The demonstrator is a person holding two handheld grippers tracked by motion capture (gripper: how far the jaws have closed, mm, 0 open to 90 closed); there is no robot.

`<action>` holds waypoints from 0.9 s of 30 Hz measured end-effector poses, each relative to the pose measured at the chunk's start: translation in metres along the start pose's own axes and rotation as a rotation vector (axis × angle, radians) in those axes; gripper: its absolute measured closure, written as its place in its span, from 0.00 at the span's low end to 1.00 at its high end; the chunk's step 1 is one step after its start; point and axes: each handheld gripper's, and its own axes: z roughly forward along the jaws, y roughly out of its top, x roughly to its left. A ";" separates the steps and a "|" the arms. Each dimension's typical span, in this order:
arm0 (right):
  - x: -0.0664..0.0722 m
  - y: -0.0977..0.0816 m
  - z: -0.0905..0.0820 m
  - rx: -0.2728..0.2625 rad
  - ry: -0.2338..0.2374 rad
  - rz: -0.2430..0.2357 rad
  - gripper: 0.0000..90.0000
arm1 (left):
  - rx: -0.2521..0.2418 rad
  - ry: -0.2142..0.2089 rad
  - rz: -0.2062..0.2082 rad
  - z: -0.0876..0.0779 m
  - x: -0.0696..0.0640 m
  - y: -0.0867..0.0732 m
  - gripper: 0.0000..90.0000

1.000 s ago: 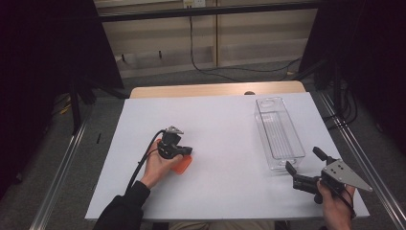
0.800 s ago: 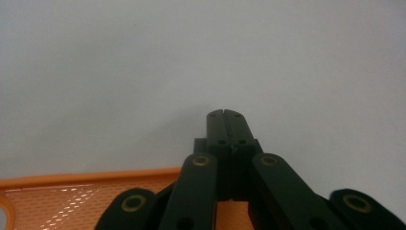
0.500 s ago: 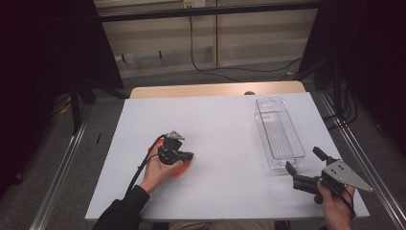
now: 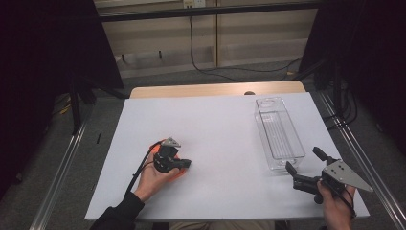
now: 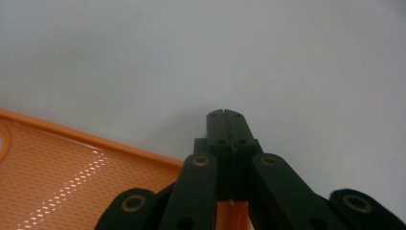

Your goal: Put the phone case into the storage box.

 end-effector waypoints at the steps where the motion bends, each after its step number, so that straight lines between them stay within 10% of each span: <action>1: 0.000 0.000 0.000 0.000 0.000 0.000 0.00 | 0.001 -0.004 -0.001 -0.001 0.000 -0.001 1.00; 27: 0.000 0.000 0.000 0.002 0.002 -0.001 0.00 | 0.007 -0.014 -0.036 -0.018 0.001 -0.018 1.00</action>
